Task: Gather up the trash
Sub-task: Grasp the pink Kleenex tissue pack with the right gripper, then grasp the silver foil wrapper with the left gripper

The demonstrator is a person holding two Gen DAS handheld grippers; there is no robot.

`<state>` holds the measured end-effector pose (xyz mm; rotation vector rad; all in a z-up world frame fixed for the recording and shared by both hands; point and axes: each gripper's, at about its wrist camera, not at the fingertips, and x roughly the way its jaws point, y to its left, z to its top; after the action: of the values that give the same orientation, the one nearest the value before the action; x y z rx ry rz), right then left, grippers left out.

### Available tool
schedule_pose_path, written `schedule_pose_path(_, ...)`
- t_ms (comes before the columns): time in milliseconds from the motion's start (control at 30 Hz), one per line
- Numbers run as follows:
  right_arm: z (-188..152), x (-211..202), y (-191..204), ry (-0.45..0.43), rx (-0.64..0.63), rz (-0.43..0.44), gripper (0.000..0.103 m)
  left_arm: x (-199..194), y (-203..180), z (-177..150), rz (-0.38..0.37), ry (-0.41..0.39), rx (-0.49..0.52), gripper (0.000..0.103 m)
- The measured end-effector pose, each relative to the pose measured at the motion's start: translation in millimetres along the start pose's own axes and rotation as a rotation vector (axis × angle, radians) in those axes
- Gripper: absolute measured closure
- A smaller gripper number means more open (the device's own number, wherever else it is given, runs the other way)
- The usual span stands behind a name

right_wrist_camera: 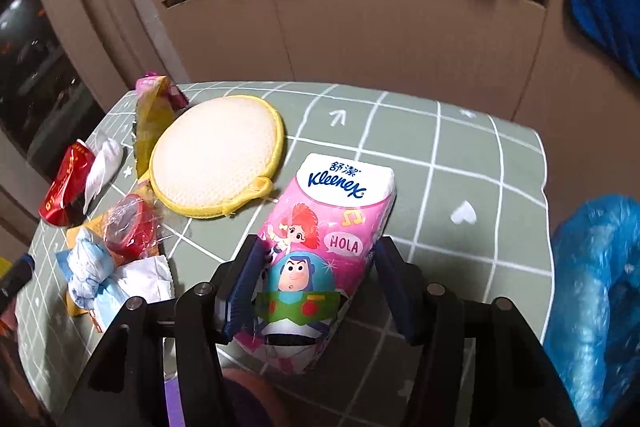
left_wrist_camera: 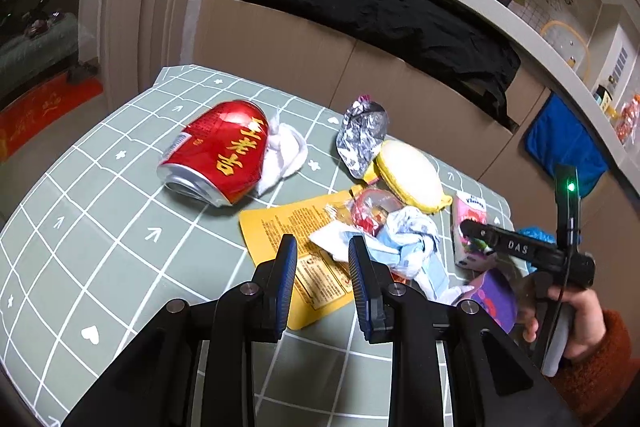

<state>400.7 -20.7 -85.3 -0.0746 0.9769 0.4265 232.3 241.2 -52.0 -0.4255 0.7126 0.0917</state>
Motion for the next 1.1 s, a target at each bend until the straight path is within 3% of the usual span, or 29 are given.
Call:
schedule_pose_path(67, 1, -3, 0, 0.005, -0.009, 0.011, 0.057, -3, 7, 6, 0.01, -0.013, -0.012, 0.075)
schedule_pose_path(100, 1, -8, -1, -0.005, -0.012, 0.024, 0.074, -4, 10, 9, 0.017, -0.021, -0.02, 0.075)
schedule_pose_path(133, 1, -14, -3, -0.028, -0.015, 0.044, 0.081, -6, 14, 14, 0.023, -0.031, -0.031, 0.075)
schedule_pose_path(200, -1, -28, -4, -0.066, -0.018, 0.074, 0.085, -7, 18, 24, 0.027, -0.043, -0.049, 0.075)
schedule_pose_path(367, -6, -59, -3, -0.148, -0.05, 0.114, 0.087, 13, 1, 52, -0.045, -0.05, -0.014, 0.075)
schedule_pose_path(500, -7, -82, -6, -0.189, -0.053, 0.133, 0.087, 61, -16, 74, -0.092, 0.017, 0.009, 0.075)
schedule_pose_path(667, -12, -96, -4, -0.22, -0.1, 0.109, 0.087, 123, -22, 95, -0.039, 0.077, 0.006, 0.075)
schedule_pose_path(833, -19, -95, -7, -0.21, -0.125, 0.122, 0.087, 169, -19, 104, -0.058, 0.148, -0.054, 0.075)
schedule_pose_path(933, -21, -93, -7, -0.212, -0.139, 0.117, 0.087, 183, -16, 104, -0.033, 0.153, -0.072, 0.075)
schedule_pose_path(1033, -23, -90, -8, -0.205, -0.141, 0.126, 0.087, 191, -20, 102, -0.055, 0.187, -0.06, 0.076)
schedule_pose_path(1100, -24, -87, -7, -0.199, -0.141, 0.132, 0.087, 187, -26, 101, -0.038, 0.167, -0.029, 0.086)
